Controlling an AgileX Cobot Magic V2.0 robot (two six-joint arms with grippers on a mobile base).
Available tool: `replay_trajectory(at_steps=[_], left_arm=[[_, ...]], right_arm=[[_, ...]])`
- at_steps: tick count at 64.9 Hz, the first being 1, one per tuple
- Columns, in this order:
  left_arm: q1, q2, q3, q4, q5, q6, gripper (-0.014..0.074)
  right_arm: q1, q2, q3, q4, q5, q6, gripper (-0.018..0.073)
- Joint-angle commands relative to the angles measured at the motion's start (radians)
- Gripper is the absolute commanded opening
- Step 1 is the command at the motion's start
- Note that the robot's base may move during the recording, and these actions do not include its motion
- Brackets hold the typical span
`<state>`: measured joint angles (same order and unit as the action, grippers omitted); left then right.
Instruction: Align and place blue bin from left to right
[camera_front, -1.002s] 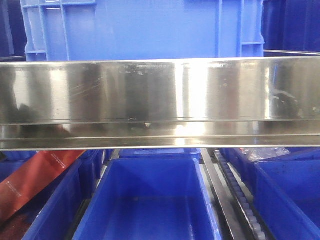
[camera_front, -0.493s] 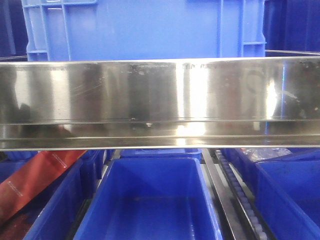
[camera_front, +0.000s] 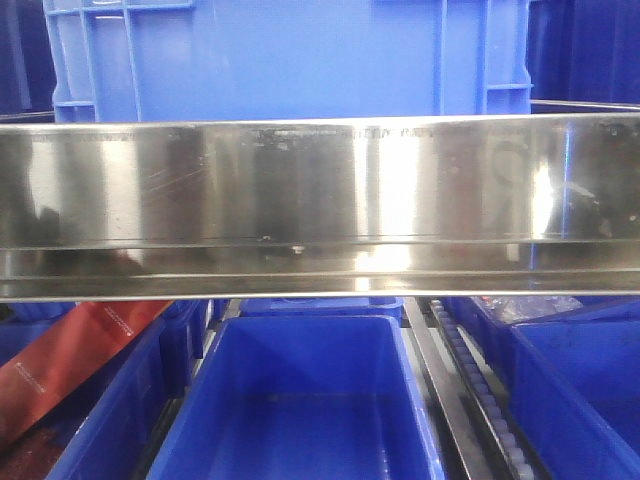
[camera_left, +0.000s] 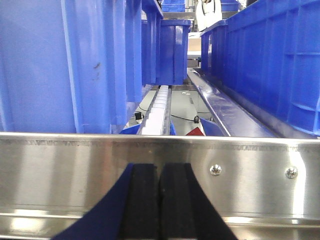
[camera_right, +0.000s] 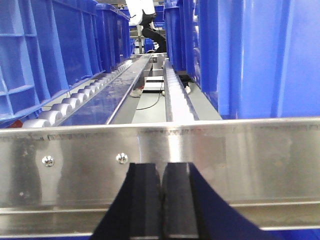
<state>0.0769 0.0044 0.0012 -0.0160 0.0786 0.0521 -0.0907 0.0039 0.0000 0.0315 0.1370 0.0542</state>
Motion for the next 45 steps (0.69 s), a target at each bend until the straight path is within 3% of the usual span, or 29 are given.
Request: replay_trajectory(at_steps=[1,45], left_arm=[[-0.005,-0.004,-0.001,-0.004,-0.014,0.001,-0.0111],[-0.005,-0.004,-0.001,-0.004,-0.014,0.001,-0.0111]], right_arm=[[-0.006,-0.004,0.000,-0.002,-0.030,-0.005,-0.0069],[-0.006,-0.004,0.000,-0.002,-0.031,-0.005,-0.0069]])
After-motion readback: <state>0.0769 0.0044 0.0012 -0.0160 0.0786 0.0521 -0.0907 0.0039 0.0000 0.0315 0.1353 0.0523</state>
